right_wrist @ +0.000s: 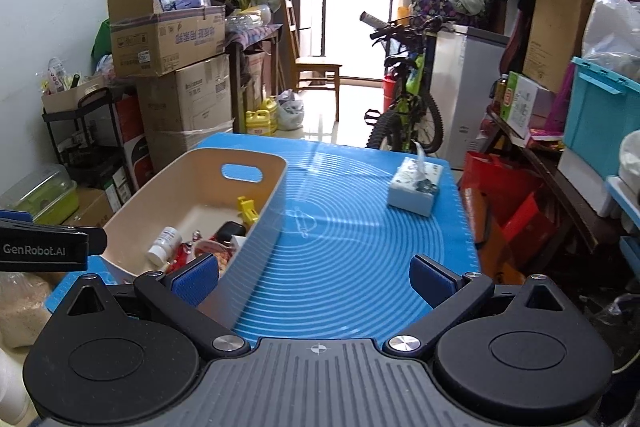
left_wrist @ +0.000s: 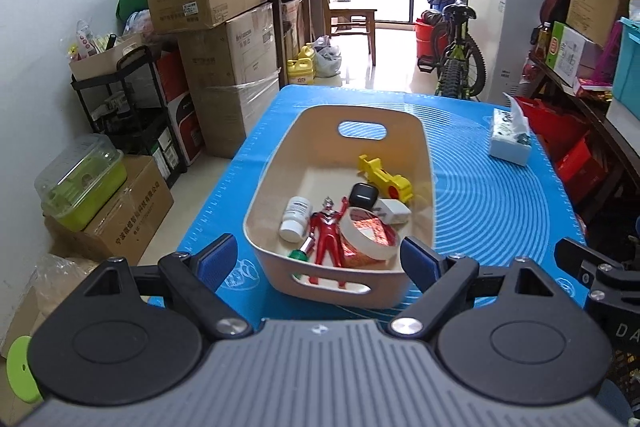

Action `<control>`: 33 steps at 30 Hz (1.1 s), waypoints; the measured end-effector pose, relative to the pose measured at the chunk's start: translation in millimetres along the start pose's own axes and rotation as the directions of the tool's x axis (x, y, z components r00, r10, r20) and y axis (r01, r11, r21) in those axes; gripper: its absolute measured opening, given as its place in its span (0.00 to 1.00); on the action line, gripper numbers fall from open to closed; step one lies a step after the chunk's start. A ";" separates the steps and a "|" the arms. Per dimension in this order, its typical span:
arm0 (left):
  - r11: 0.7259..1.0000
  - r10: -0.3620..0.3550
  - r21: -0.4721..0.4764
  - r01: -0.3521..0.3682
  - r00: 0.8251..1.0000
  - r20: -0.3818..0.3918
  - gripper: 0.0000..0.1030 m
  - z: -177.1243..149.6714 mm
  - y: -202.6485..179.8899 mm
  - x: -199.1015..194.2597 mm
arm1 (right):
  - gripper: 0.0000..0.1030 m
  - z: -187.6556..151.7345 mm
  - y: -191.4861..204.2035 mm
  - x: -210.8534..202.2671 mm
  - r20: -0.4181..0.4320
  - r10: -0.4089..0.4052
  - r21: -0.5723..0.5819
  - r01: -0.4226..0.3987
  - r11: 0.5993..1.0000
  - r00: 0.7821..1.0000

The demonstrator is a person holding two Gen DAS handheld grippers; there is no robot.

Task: Organize rigid objects

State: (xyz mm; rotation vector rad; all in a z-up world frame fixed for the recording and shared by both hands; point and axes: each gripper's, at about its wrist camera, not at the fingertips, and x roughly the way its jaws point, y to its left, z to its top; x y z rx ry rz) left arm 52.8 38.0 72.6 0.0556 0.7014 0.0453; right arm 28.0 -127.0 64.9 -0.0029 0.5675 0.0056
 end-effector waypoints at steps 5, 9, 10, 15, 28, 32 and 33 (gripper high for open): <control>1.000 -0.002 0.027 0.002 1.000 0.023 0.86 -12.6 -10.5 -10.2 | 0.98 -15.4 -14.5 -14.3 0.017 -0.006 0.053 0.005 0.999 1.000; 1.000 -0.009 0.028 0.008 0.999 0.034 0.86 -26.3 -15.2 -15.3 | 0.98 -29.7 -22.7 -23.7 0.033 -0.013 0.098 0.010 0.995 0.999; 1.000 -0.008 0.029 0.007 0.999 0.036 0.86 -30.2 -16.5 -16.2 | 0.98 -33.4 -24.1 -25.1 0.032 -0.016 0.102 0.013 0.995 0.999; 0.999 -0.004 0.052 0.001 0.999 0.045 0.86 -48.5 -23.6 -18.5 | 0.98 -49.2 -28.5 -28.6 0.010 -0.014 0.111 0.013 0.994 1.000; 0.997 -0.013 0.072 0.009 0.999 0.047 0.86 -90.9 -30.7 -14.8 | 0.98 -86.6 -20.6 -33.2 0.022 -0.011 0.112 0.009 0.994 1.000; 0.998 -0.022 0.053 0.019 0.998 0.056 0.86 -95.8 -27.5 -14.7 | 0.98 -93.6 -14.4 -34.0 0.041 -0.011 0.081 0.008 0.997 0.999; 0.999 -0.021 0.051 0.018 0.998 0.060 0.86 -96.4 -27.0 -15.2 | 0.98 -95.0 -13.3 -34.2 0.045 -0.010 0.077 0.006 0.997 0.999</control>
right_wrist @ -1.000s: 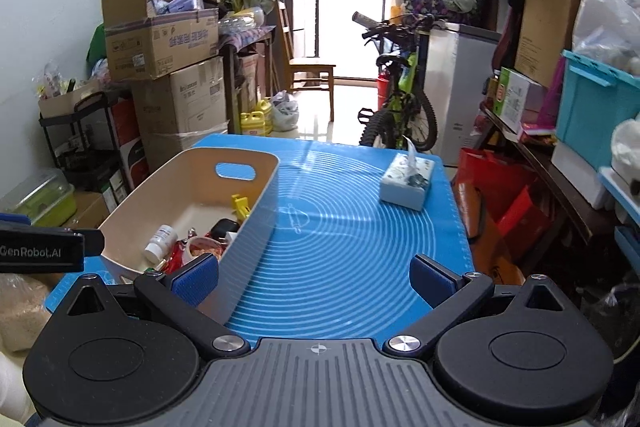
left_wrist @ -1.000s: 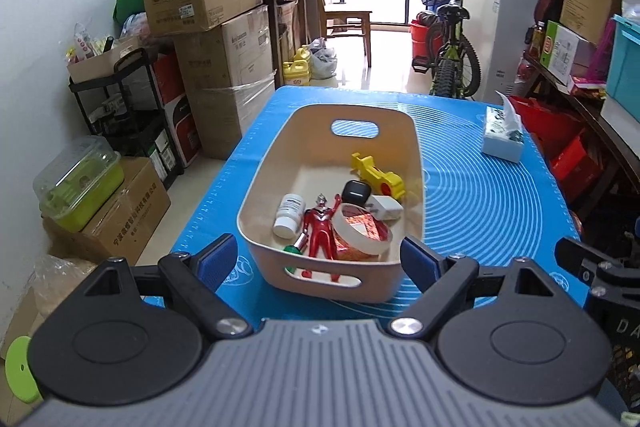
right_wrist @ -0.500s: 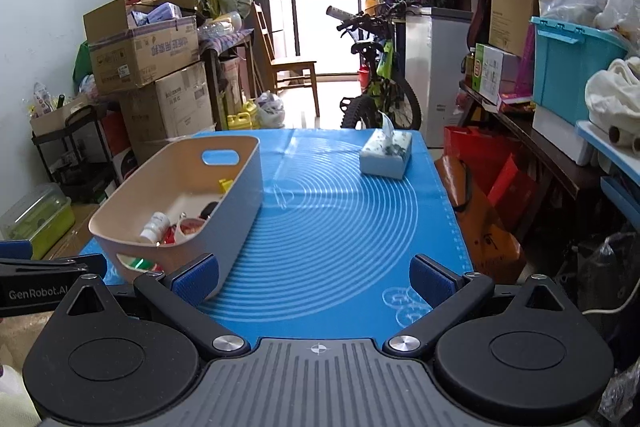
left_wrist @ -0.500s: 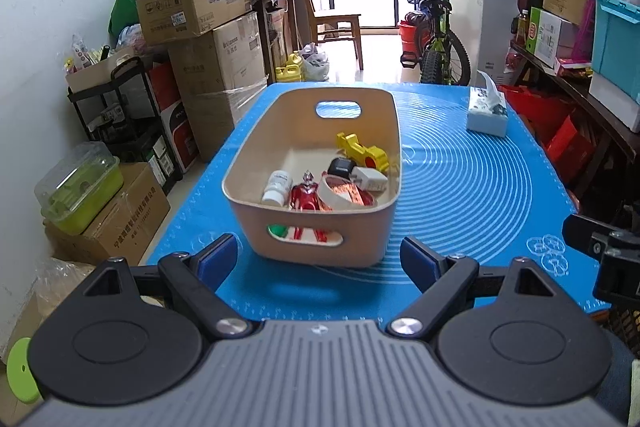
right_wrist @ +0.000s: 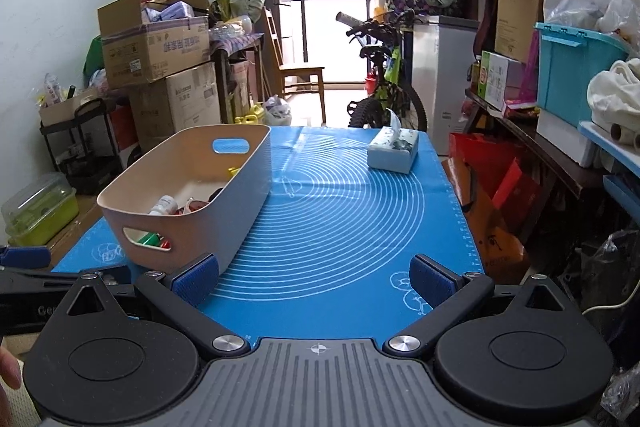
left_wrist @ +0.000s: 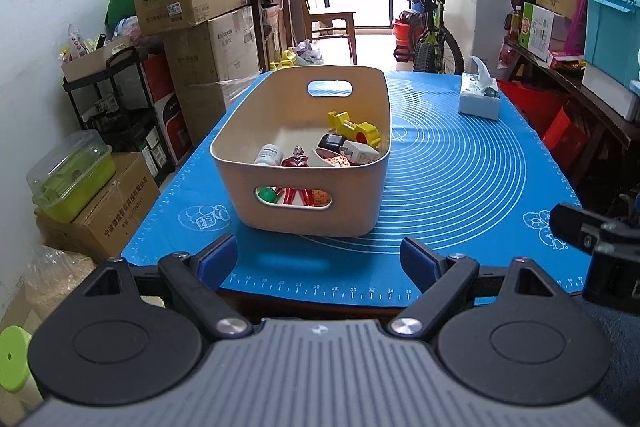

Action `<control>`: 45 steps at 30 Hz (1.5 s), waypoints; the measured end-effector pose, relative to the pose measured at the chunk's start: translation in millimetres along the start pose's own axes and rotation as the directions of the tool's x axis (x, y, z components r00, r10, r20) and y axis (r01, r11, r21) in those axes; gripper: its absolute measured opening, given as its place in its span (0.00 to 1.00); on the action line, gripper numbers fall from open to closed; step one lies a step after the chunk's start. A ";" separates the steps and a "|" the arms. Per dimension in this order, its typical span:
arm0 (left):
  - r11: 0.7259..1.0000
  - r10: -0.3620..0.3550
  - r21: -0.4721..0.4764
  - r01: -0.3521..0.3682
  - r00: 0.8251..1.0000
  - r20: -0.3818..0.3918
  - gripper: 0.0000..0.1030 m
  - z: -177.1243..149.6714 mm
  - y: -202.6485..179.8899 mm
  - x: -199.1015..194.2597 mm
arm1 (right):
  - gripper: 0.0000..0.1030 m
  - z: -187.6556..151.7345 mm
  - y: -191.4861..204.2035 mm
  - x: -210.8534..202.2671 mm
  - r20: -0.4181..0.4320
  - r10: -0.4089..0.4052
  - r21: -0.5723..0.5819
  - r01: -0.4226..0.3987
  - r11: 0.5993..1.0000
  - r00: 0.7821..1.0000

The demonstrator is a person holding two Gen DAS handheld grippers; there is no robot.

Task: Organize rigid objects

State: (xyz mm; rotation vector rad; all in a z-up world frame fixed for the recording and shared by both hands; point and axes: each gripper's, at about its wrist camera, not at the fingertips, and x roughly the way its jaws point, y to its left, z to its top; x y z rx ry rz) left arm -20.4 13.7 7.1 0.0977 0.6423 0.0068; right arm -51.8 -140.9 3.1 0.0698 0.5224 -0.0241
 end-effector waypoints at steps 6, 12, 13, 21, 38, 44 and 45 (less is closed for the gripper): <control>1.000 -0.008 -0.004 0.008 1.000 -0.003 0.86 -4.9 -0.6 4.1 | 0.98 -6.7 3.0 0.0 0.020 -0.004 -0.012 0.004 1.000 1.000; 1.000 -0.011 0.002 0.011 1.000 0.003 0.86 -7.0 -1.3 4.4 | 0.98 -11.5 12.2 -2.0 0.040 0.001 -0.055 0.001 0.998 0.999; 1.000 -0.010 0.006 0.010 1.000 0.003 0.86 -7.4 -2.2 4.5 | 0.98 -11.9 13.9 -1.8 0.041 -0.002 -0.063 0.004 0.998 0.999; 1.000 -0.010 0.007 0.010 1.000 0.000 0.86 -7.8 -0.9 6.3 | 0.98 -15.0 19.3 -1.8 0.040 -0.004 -0.086 0.007 0.996 0.999; 1.000 -0.014 0.000 0.014 1.000 -0.003 0.85 -7.5 1.1 6.9 | 0.98 -14.5 18.7 -0.1 0.031 -0.006 -0.084 0.009 0.996 0.999; 1.000 -0.012 0.002 0.012 1.000 -0.002 0.85 -7.5 1.1 6.9 | 0.98 -15.1 17.8 3.0 0.025 -0.007 -0.079 0.009 0.997 1.000; 1.000 -0.012 0.002 0.012 1.000 -0.002 0.85 -7.3 1.1 6.9 | 0.98 -15.1 17.7 3.0 0.025 -0.007 -0.079 0.009 0.997 1.000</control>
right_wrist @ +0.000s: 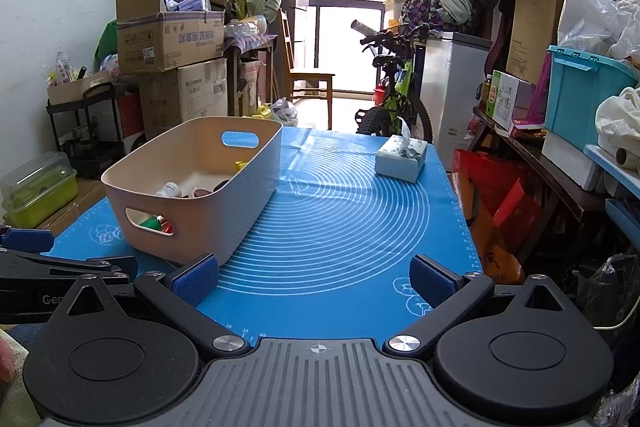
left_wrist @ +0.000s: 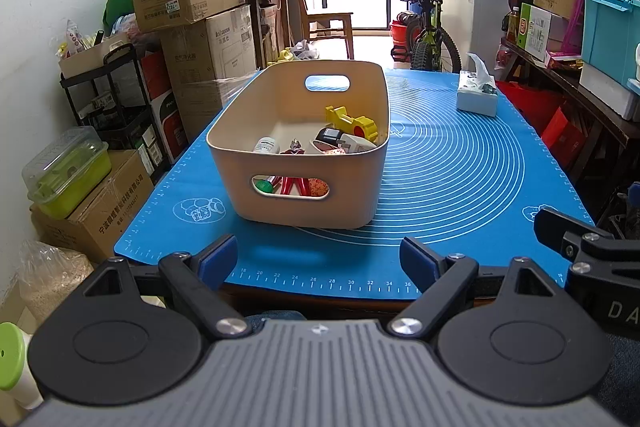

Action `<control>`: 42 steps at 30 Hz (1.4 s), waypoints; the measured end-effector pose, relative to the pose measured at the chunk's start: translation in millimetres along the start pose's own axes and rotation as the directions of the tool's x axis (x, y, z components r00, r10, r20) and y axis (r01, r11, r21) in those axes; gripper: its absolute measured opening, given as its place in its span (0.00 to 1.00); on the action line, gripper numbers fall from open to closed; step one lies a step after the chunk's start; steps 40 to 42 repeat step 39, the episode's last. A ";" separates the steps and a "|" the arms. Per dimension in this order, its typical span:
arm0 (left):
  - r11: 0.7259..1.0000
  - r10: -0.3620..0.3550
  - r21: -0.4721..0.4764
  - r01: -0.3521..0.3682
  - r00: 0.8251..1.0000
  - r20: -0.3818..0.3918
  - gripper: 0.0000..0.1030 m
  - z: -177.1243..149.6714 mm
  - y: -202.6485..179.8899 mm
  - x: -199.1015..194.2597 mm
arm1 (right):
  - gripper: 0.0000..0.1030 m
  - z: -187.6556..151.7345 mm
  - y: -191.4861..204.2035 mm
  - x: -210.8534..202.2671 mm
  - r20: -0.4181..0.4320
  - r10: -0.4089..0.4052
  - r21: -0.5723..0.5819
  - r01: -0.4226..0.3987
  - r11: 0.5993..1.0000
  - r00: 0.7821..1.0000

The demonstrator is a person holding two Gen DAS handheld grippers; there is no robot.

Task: Organize rigid objects

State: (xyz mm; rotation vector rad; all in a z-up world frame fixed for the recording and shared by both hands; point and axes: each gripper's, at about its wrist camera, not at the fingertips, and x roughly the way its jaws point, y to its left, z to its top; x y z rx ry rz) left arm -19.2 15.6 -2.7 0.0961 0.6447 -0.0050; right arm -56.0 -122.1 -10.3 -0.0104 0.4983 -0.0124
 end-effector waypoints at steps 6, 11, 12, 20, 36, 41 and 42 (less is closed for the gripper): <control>1.000 0.002 0.001 -0.002 1.000 -0.002 0.85 0.4 0.3 -0.1 | 0.98 0.3 -0.1 0.1 -0.001 0.002 0.003 -0.002 1.000 1.000; 1.000 0.004 -0.005 -0.004 1.000 -0.004 0.85 0.6 0.8 0.0 | 0.98 -1.8 -0.1 1.9 -0.007 0.002 0.005 -0.002 1.000 1.000; 1.000 0.004 -0.005 -0.004 1.000 -0.004 0.85 0.9 1.1 0.0 | 0.98 -1.9 0.0 1.9 -0.007 0.002 0.006 -0.002 1.000 1.000; 1.000 0.005 -0.005 -0.005 1.000 -0.004 0.85 0.5 0.8 0.1 | 0.98 -1.4 -0.3 1.7 -0.007 0.002 0.006 -0.002 1.000 1.000; 1.000 0.004 -0.007 -0.004 1.000 -0.005 0.85 -0.2 1.2 0.5 | 0.98 -2.5 0.2 3.9 -0.017 0.000 0.008 0.000 1.000 1.000; 1.000 0.008 -0.006 -0.008 1.000 -0.004 0.85 -0.8 1.6 0.8 | 0.98 -2.6 0.0 3.8 -0.018 0.000 0.009 0.000 1.000 1.000; 1.000 0.008 -0.006 -0.008 1.000 -0.004 0.85 -0.8 1.6 0.8 | 0.98 -2.6 0.0 3.8 -0.018 0.000 0.009 0.000 1.000 1.000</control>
